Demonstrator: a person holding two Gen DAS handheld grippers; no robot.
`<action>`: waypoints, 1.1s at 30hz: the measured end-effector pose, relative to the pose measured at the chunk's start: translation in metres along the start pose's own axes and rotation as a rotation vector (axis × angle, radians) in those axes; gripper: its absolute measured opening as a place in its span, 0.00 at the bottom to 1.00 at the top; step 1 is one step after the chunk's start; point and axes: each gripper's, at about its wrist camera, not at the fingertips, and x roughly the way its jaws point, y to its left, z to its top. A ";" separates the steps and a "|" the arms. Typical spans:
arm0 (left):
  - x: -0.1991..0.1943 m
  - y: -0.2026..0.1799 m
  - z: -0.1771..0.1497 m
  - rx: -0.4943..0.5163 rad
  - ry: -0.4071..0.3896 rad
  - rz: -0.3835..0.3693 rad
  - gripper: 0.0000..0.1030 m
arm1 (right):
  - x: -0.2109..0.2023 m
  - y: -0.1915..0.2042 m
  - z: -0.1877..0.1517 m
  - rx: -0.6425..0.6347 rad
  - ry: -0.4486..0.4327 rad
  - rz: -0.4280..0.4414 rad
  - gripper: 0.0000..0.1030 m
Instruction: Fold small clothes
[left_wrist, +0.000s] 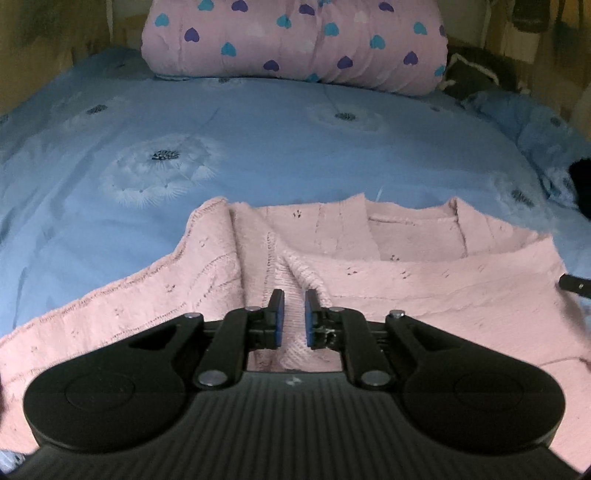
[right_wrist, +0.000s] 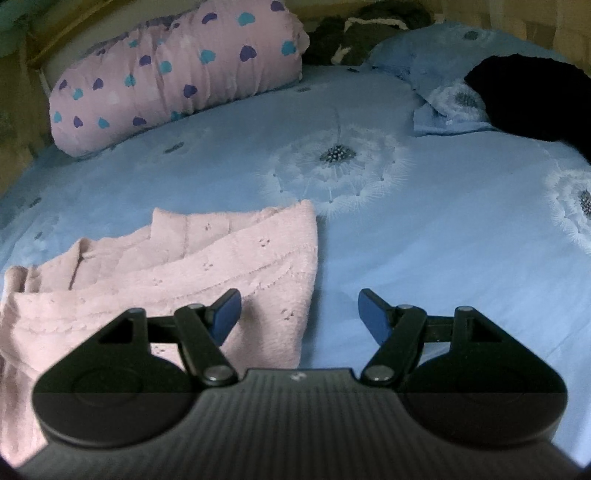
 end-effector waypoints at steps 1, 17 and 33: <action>-0.003 0.001 -0.001 -0.010 -0.009 -0.006 0.19 | -0.001 0.000 0.000 0.001 -0.003 0.001 0.70; 0.016 -0.028 -0.015 0.142 -0.054 0.046 0.45 | 0.003 0.002 -0.001 -0.010 0.003 -0.010 0.70; 0.012 -0.003 -0.024 0.092 -0.004 0.126 0.07 | 0.000 0.013 -0.007 -0.064 -0.012 -0.003 0.70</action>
